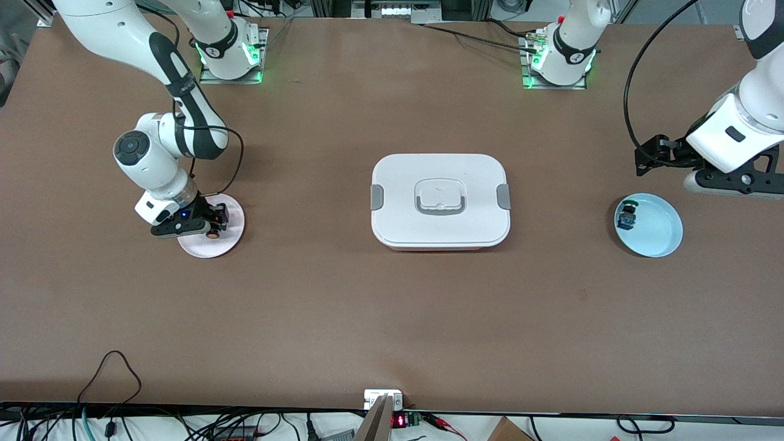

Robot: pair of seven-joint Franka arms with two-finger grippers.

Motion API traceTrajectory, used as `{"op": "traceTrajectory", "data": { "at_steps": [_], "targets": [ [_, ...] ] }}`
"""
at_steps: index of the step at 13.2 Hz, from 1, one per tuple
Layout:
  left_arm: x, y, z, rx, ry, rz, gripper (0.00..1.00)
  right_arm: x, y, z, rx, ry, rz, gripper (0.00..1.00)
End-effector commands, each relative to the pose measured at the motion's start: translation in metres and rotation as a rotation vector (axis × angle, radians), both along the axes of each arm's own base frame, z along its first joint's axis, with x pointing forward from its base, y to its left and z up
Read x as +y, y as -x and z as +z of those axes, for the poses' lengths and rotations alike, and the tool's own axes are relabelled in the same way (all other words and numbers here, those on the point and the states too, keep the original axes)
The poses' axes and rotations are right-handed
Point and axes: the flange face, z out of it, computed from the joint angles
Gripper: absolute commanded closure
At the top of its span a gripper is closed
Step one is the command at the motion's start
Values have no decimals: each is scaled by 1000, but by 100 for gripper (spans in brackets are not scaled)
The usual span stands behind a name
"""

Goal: Transfer orange switch to right arm and place
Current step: 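Lower the switch onto the white plate and open the right gripper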

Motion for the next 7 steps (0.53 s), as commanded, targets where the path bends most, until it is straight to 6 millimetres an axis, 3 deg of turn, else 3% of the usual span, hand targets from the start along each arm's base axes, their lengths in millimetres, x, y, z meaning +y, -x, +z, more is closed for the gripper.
{"op": "traceTrajectory", "data": {
  "at_steps": [1,5,7],
  "targets": [
    [2,2,5,-3,20,10,0,5,-7,29,-32,-8,11,0],
    [3,2,4,0,20,13,0,9,-26,97,0,-26,26,0],
    [3,2,4,0,20,13,0,10,-19,130,40,-34,42,0]
  ]
}}
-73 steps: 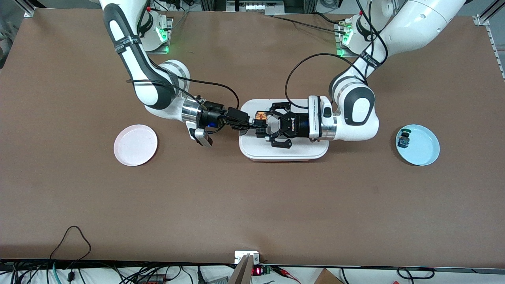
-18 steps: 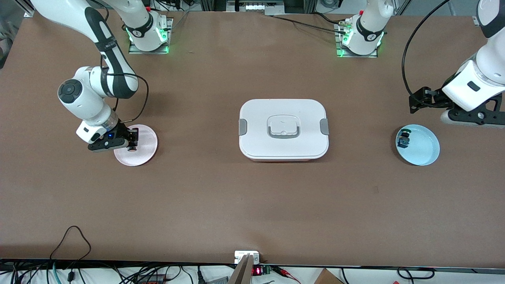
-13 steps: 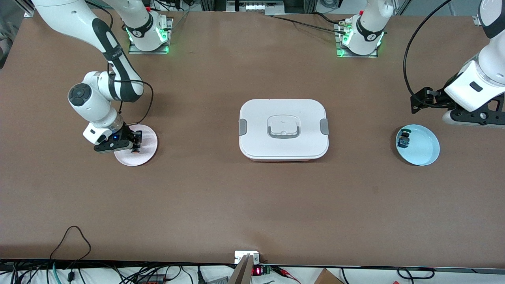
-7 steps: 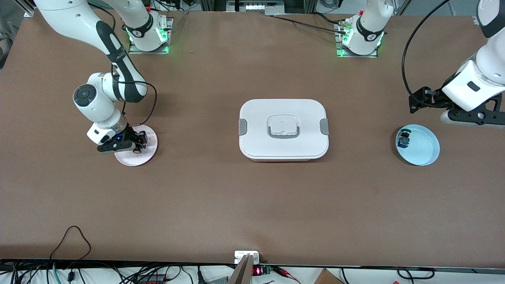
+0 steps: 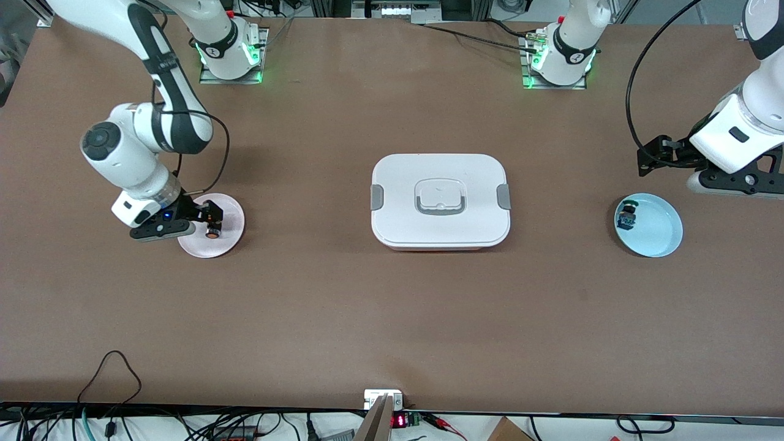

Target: Transfer orange switch to right arm and place

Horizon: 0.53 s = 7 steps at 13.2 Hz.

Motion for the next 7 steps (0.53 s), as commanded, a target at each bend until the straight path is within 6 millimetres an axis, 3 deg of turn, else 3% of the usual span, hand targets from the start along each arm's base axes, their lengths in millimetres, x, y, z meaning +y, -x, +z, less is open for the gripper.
{"op": "traceTrajectory", "data": {
  "at_steps": [1,7],
  "targets": [
    [2,3,4,2,20,11,0,2,15,51,38,-9,32,0],
    [2,3,4,1,20,12,0,3,69,201,56,-42,95,0]
  ]
}}
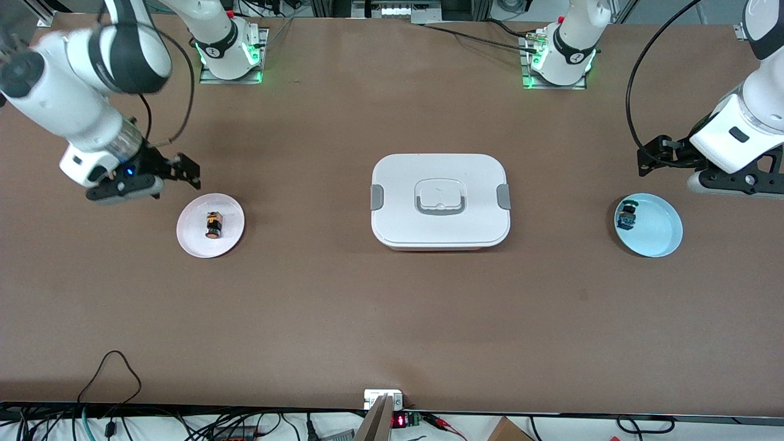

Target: Transfer orange switch to right arm and place

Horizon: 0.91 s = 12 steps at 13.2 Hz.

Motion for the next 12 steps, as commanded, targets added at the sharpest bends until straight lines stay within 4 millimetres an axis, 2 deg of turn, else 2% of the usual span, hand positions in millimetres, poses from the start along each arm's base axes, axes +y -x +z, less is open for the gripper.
{"op": "traceTrajectory", "data": {
  "at_steps": [1,3,5,8,10,12],
  "targets": [
    [1,3,4,1,20,10,0,-1,17,66,9,0,35,0],
    [1,4,5,4,20,10,0,-9,16,110,40,7,32,0],
    [-1,6,5,18,18,11,0,-19,18,135,49,6,15,0],
    [1,5,4,17,23,3,0,-27,14,144,28,7,7,0],
    [-12,7,6,17,24,-13,0,-27,7,139,32,57,12,0],
    [-12,7,7,14,25,-13,0,-26,6,137,41,67,24,0]
  ]
}}
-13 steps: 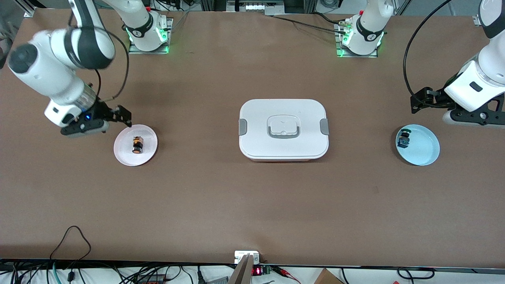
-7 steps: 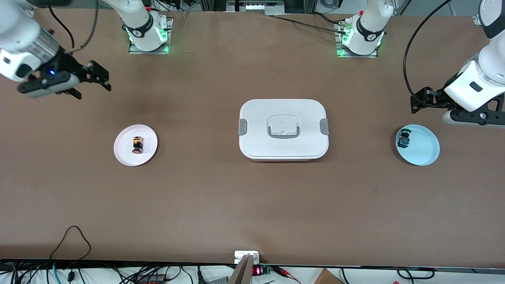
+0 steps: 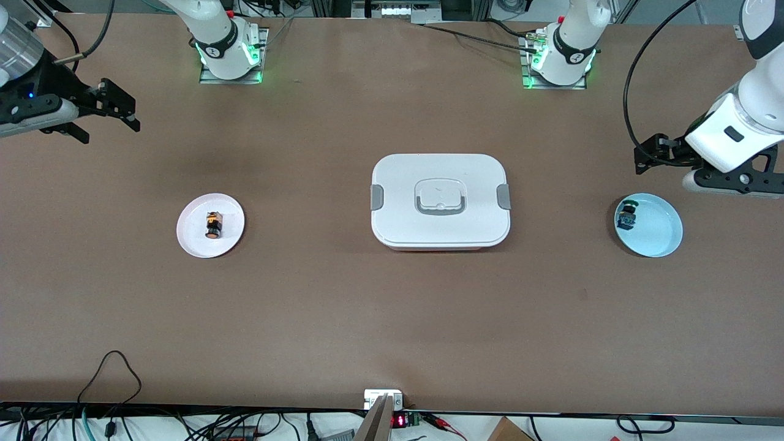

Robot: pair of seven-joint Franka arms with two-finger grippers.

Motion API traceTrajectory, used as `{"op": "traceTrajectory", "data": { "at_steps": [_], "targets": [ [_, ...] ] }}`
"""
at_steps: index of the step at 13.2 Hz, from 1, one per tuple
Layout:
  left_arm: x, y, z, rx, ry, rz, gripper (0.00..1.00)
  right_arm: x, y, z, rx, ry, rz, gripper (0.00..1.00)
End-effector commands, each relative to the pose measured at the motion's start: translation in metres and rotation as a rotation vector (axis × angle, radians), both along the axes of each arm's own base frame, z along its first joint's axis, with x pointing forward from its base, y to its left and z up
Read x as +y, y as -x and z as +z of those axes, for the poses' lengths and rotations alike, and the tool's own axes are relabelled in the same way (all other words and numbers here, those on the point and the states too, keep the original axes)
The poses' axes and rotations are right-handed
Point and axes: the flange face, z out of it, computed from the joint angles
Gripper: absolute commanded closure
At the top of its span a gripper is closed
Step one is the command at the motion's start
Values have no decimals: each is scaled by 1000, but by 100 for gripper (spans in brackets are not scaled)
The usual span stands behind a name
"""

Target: Transfer orange switch to right arm and place

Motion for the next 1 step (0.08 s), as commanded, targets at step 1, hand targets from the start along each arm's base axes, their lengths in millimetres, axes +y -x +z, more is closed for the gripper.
{"op": "traceTrajectory", "data": {
  "at_steps": [1],
  "targets": [
    [-1,4,8,2,23,5,0,5,-5,5,9,25,19,0]
  ]
}}
